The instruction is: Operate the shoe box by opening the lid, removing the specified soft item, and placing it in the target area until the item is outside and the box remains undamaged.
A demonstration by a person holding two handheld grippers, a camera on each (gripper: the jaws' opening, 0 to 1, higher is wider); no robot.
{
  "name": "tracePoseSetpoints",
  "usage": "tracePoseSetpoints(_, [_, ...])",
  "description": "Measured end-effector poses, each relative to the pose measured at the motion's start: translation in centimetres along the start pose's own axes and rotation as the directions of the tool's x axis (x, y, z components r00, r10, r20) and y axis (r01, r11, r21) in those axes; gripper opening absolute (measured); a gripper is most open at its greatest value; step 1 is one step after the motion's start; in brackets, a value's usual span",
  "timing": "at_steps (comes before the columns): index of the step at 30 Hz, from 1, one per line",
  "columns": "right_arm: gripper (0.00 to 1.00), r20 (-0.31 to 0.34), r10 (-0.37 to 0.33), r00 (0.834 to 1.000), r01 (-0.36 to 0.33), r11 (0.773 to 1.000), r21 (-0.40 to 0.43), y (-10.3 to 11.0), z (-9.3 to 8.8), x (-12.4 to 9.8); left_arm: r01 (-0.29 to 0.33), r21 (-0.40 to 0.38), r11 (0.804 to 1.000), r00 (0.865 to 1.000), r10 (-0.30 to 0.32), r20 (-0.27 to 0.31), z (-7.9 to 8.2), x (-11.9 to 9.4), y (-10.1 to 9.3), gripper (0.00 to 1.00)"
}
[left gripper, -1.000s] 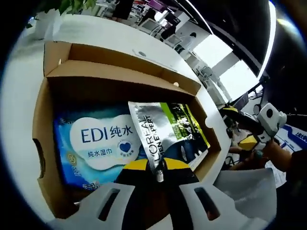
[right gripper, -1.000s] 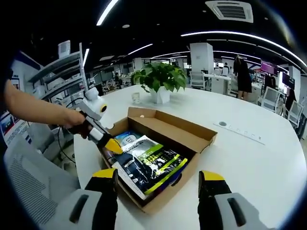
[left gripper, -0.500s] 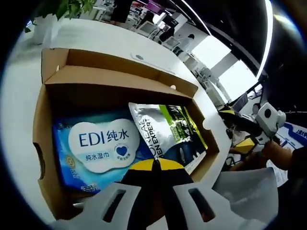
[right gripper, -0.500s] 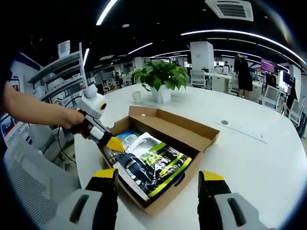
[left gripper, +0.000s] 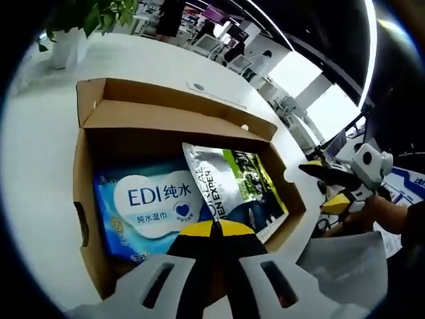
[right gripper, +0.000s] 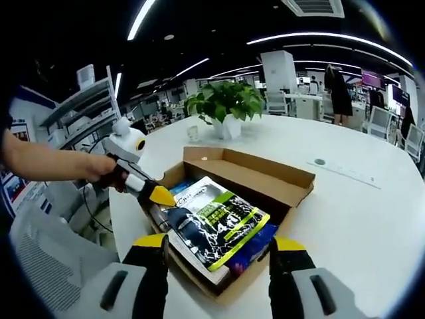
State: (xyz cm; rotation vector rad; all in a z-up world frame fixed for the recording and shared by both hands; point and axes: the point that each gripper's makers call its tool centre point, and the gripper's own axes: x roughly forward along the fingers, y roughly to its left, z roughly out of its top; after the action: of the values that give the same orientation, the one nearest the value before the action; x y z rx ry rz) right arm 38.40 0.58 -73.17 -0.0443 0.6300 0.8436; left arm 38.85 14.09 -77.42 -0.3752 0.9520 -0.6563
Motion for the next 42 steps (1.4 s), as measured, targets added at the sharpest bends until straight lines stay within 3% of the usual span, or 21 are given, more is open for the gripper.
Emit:
tracePoseSetpoints(16, [0.47,-0.062,0.048,0.997,-0.039,0.991,0.129,1.1,-0.5,2.4,-0.031,0.03,0.999,1.0,0.031,0.005,0.2,-0.9,0.7,0.0])
tracePoseSetpoints(42, [0.42,-0.216,0.032,0.976,-0.001,0.989,0.145,1.1,-2.7,6.1,-0.081,0.077,0.994,0.997,0.081,0.002,-0.2,-2.0,2.0,0.0])
